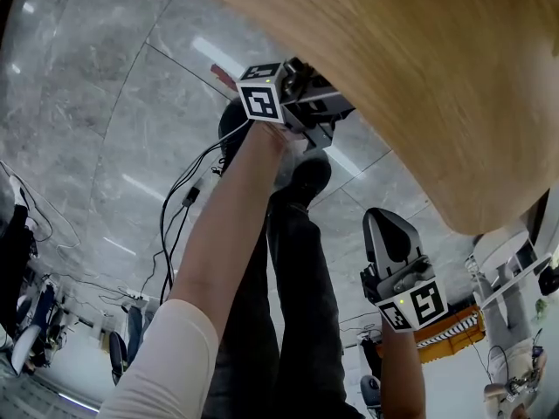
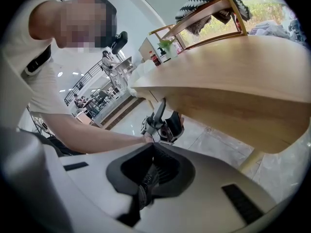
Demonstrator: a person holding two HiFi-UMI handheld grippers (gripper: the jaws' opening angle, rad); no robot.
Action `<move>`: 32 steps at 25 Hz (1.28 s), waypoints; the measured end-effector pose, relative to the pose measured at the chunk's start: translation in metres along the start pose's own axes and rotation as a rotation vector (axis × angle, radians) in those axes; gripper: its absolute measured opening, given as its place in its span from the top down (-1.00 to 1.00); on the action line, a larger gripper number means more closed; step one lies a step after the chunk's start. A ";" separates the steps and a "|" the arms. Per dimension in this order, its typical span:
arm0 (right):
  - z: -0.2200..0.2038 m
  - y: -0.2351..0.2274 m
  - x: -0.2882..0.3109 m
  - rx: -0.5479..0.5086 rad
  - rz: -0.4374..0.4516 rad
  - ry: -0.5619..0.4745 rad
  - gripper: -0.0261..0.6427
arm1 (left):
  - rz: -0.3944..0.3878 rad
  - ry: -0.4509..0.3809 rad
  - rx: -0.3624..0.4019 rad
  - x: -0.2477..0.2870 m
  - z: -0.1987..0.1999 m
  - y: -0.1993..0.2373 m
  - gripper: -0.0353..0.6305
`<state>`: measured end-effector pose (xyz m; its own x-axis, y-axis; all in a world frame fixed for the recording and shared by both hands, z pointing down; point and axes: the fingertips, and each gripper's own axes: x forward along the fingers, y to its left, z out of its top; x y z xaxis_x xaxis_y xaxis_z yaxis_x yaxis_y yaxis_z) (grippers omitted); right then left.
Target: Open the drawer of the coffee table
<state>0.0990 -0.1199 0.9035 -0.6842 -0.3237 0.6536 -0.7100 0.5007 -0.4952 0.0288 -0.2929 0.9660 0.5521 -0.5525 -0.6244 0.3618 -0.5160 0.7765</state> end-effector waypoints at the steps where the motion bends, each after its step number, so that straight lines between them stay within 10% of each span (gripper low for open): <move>1: 0.000 0.000 0.000 0.002 -0.002 -0.002 0.87 | 0.004 -0.007 -0.002 -0.001 0.000 0.001 -0.03; 32: -0.018 0.040 0.002 -0.015 0.052 -0.006 0.87 | 0.057 -0.045 -0.047 -0.095 -0.039 -0.064 0.26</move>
<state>0.0728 -0.0862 0.8954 -0.7209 -0.3019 0.6239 -0.6711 0.5291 -0.5193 -0.0174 -0.1820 0.9794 0.5386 -0.6099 -0.5814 0.3660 -0.4521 0.8134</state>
